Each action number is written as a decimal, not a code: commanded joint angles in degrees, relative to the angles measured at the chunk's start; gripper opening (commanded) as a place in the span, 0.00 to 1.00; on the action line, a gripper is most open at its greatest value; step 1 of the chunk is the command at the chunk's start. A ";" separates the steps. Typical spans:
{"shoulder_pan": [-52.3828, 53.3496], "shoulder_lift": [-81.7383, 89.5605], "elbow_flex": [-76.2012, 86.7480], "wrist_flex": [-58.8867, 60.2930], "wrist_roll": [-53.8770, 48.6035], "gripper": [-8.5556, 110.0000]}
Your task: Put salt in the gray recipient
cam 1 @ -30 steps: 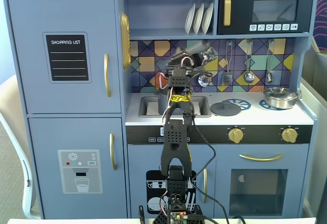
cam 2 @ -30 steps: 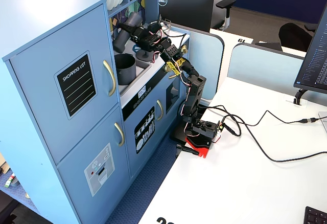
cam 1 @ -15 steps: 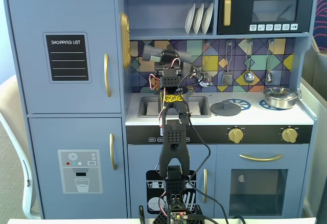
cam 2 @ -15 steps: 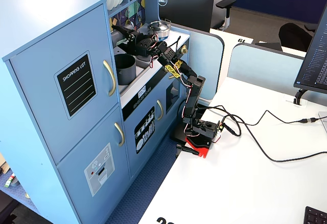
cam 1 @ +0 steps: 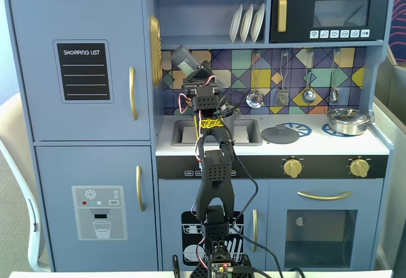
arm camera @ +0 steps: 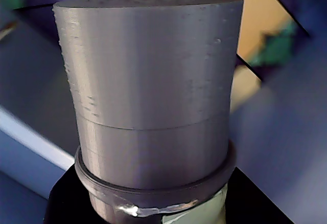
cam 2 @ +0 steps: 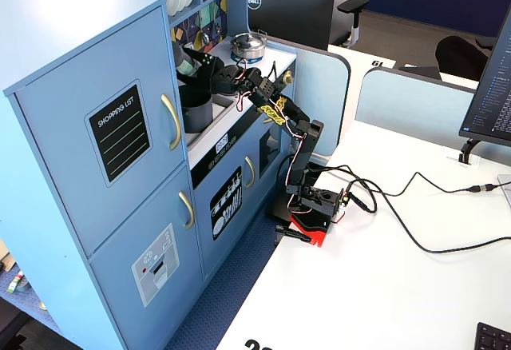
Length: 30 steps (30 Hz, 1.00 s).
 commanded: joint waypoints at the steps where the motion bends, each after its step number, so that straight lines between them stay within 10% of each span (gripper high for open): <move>1: -0.44 3.43 -0.53 -2.11 2.64 0.07; 30: -2.20 0.09 -3.52 -7.21 2.02 0.07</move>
